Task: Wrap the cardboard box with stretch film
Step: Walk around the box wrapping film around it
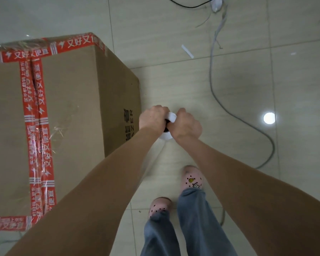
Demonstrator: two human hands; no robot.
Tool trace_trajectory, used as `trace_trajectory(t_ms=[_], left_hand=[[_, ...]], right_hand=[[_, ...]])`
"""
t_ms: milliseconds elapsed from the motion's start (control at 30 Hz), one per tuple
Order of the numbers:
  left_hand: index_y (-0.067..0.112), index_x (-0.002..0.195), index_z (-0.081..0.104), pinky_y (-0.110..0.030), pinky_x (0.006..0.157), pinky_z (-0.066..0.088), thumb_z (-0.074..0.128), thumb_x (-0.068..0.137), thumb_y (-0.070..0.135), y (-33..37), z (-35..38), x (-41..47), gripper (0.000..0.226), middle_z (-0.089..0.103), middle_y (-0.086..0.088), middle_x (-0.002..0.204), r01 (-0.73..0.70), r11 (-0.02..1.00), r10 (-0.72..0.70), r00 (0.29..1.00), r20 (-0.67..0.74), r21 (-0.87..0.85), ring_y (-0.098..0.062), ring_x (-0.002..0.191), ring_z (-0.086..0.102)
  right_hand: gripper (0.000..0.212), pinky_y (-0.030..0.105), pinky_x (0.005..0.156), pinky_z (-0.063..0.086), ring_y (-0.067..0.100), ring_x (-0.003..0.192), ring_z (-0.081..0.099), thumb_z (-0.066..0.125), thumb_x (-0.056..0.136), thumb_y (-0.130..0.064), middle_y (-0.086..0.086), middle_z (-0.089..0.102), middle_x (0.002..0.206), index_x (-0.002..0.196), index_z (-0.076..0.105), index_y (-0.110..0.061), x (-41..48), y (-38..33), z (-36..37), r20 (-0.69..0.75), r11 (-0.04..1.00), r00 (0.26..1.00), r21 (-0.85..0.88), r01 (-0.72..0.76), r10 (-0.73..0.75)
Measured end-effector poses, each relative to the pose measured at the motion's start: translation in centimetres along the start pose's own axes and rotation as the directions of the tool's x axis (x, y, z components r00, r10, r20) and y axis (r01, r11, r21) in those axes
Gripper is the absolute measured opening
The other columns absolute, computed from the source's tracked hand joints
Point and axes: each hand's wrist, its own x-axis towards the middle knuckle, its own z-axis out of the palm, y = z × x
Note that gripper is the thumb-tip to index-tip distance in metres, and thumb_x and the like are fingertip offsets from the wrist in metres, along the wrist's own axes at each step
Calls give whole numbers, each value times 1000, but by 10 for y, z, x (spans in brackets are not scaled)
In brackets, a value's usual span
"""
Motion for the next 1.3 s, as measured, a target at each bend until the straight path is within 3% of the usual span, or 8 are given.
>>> trace_trajectory(t_ms=[233,400,567,733,900,1000,1100,1300], left_hand=[[8,98,56,-31,62,45,54,83,16,-14,-1,10,17,63,-7,93,308,824,-353,936,-6,-476,-28,86,61],[9,99,53,-38,74,56,59,80,22,-22,-7,21,24,63,-9,102,425,621,-479,871,109,-659,-30,90,65],[8,110,50,-30,65,46,62,83,33,-25,-19,37,39,61,-8,102,372,803,-379,922,83,-466,-28,91,62],[12,117,47,-32,60,38,56,88,15,-29,-34,57,30,57,-8,107,78,978,-88,995,-41,-194,-30,92,61],[14,111,57,-32,63,42,49,88,10,-34,-47,76,25,60,-7,104,13,988,-19,999,-40,-152,-28,92,60],[11,113,54,-31,62,37,49,88,13,-34,-48,82,25,59,-10,105,25,982,-35,998,-50,-185,-31,93,59],[15,122,51,-31,62,38,50,88,12,-31,-53,87,34,58,-9,109,27,980,-37,998,-49,-197,-30,98,59],[19,123,57,-31,73,44,49,87,9,-35,-70,106,38,57,-8,116,-72,993,71,997,-16,-93,-29,104,58]], right_hand=[[31,32,65,36,25,105,51,50,86,-11,0,57,112,115,50,-21,19,-30,-17,-137,959,958,-170,227,-251],[44,32,69,38,29,102,59,58,84,-37,4,53,118,120,43,-18,27,-33,-18,0,984,995,149,-96,98],[39,32,69,37,30,100,59,58,84,-37,7,58,113,114,47,-14,41,-37,-21,8,977,993,178,-121,121],[29,30,67,37,29,95,61,57,86,-33,5,62,106,111,53,-18,52,-60,-32,-56,999,998,-25,26,-27],[29,30,67,37,26,98,58,52,87,-22,1,64,103,115,55,-28,66,-74,-38,-95,986,983,-73,147,-154],[35,32,68,37,28,102,56,54,88,-29,2,57,114,122,47,-25,67,-72,-38,-95,996,995,90,2,6],[54,33,70,38,32,101,59,62,82,-43,7,51,122,124,42,-15,68,-69,-35,69,936,971,258,-240,230],[44,32,70,40,29,97,60,62,81,-40,6,59,111,114,49,-15,82,-80,-35,50,957,987,243,-157,150]])
